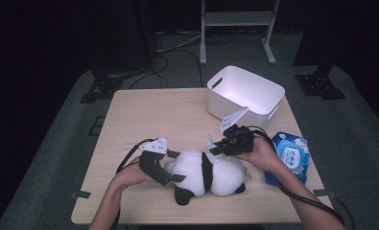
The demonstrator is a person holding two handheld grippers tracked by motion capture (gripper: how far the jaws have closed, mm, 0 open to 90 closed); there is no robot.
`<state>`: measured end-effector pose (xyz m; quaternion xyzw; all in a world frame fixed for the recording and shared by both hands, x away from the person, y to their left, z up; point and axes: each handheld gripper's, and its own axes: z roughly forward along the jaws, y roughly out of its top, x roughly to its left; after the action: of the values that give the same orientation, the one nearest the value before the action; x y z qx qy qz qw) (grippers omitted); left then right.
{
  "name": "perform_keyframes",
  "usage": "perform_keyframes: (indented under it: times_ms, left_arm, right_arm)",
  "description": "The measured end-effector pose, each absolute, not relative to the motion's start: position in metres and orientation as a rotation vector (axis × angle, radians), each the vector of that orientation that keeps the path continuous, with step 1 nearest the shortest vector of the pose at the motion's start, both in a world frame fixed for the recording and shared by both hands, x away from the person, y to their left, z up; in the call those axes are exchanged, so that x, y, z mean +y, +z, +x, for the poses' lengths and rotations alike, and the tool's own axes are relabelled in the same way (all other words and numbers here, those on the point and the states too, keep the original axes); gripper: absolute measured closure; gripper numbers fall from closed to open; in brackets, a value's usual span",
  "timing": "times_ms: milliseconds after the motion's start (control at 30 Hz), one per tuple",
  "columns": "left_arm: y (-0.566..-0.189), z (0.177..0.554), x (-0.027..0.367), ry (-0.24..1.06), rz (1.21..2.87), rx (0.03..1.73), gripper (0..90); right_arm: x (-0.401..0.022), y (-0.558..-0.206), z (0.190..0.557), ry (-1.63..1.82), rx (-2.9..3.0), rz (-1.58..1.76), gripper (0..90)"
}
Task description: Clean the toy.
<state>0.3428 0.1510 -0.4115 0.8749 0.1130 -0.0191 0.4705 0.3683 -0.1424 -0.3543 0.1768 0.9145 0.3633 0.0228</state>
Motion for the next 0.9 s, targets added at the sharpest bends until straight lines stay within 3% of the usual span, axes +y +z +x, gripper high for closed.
perform_keyframes:
  times_ms: [533, 900]
  left_arm:
    - [-0.412, 0.342, 0.151, -0.049, 2.140, 0.286, 10.3]
    - [-0.412, 0.342, 0.152, -0.052, 2.143, 0.290, 10.2]
  right_arm:
    - [-0.225, -0.375, 0.354, 1.158, 2.754, 0.784, 78.3]
    - [-0.232, -0.385, 0.324, 1.223, 2.752, 0.757, 78.3]
